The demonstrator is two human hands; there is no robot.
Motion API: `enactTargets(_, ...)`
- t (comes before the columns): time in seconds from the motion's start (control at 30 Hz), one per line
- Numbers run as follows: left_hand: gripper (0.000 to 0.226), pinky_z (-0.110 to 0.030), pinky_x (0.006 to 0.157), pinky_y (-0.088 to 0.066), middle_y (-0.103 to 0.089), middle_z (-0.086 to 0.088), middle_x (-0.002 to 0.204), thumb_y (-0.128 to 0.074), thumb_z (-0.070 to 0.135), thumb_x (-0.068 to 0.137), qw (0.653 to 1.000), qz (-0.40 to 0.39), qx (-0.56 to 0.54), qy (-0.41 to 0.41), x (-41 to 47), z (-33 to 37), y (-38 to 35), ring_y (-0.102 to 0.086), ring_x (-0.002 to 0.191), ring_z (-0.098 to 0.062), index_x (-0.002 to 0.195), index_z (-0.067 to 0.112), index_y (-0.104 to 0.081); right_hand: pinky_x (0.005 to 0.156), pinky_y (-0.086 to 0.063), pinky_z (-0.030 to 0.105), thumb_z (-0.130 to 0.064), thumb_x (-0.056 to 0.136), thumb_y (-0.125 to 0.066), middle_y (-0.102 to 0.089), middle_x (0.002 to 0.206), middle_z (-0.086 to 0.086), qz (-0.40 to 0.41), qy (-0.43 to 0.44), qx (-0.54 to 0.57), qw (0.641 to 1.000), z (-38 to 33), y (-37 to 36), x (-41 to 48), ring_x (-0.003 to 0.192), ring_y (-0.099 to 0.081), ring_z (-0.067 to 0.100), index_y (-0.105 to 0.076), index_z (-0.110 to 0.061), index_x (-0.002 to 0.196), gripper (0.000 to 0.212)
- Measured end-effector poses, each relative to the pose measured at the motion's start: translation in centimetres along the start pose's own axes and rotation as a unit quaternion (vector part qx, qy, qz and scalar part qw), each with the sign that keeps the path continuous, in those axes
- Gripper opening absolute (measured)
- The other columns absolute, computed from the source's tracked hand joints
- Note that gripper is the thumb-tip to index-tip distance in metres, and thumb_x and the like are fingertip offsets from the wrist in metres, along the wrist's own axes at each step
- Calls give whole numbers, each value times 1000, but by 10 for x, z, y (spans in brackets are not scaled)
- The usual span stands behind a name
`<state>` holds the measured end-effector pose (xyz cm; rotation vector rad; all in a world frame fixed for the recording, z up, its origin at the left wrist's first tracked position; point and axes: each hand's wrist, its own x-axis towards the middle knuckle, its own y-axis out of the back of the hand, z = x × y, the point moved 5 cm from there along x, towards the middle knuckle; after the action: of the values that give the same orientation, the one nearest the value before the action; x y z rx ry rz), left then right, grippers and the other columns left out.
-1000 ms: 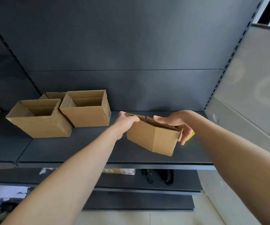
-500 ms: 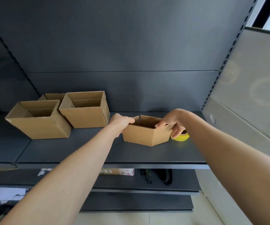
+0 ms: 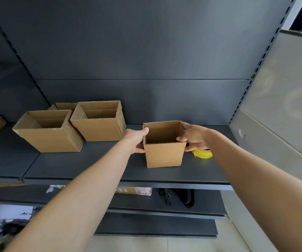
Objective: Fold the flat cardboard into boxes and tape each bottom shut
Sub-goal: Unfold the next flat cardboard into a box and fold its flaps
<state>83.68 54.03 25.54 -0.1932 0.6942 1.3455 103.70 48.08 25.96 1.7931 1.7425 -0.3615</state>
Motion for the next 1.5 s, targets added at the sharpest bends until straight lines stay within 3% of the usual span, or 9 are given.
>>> enactTargets(0.1,60,-40,65,-58,-52,-12,129,-72,33,83,1000,16,7,-4,1,1,-1,-60,107,-36,131,12,-42,102,-43,51,0,93,-53,-48,139,-1,-38,-9,29,999,15,0,5,129,-43,24,-37,-34,142,62)
enactTargets(0.27,59,-36,69,-58,-50,-9,125,-68,39,84,999,28,38,-8,3,4,-4,-58,97,-30,130,13,-40,106,-36,57,-4,91,-59,-37,149,0,-62,-24,95,993,27,2,17,135,-36,26,-19,-38,150,79)
enactTargets(0.37,42,-35,66,-56,-57,-11,123,-64,26,90,1000,-24,12,6,6,4,-4,-62,101,-29,126,12,-47,107,-35,55,-3,92,-57,-34,150,0,-61,-24,104,992,29,4,19,136,-35,26,-13,-39,150,81)
enactTargets(0.43,31,-39,76,-56,-64,-15,116,-57,15,94,997,-74,-16,24,6,4,-3,-65,98,-28,123,9,-52,108,-34,56,-3,92,-57,-32,152,1,-69,-24,111,991,29,4,20,137,-33,27,-11,-40,150,83)
enactTargets(0.73,24,-40,89,-55,-68,-16,105,-65,16,89,994,-104,-12,32,5,4,-1,-68,94,-28,109,6,-56,108,-32,59,-7,94,-55,-41,145,2,-62,-9,149,987,31,6,24,130,-43,26,-22,-38,149,72)
enactTargets(0.87,23,-37,88,-54,-66,-14,103,-69,22,86,995,-92,-1,36,5,2,-4,-65,95,-27,97,9,-54,105,-35,61,-26,96,-55,-39,147,2,-32,-11,188,982,35,6,24,131,-41,28,-30,-35,147,57)
enactTargets(1.1,45,-39,88,-52,-62,-14,115,-71,29,83,994,-99,22,30,4,0,-8,-61,105,-28,118,8,-52,106,-31,63,-35,101,-39,-40,148,2,-19,-16,253,967,42,8,20,136,-37,30,-36,-37,144,43)
enactTargets(1.3,38,-44,92,-51,-63,-12,113,-58,45,88,993,-109,33,31,10,-4,-3,-60,108,-29,105,12,-55,105,-31,64,-38,101,-38,-47,143,0,-20,-14,293,956,46,11,19,132,-41,29,-45,-35,138,38)
enactTargets(1.5,31,-43,88,-53,-64,-15,108,-63,37,87,992,-118,20,38,14,-5,0,-63,100,-31,101,9,-56,102,-35,64,-40,98,-46,-48,141,1,-19,-16,278,960,44,14,20,128,-45,30,-48,-32,135,38)
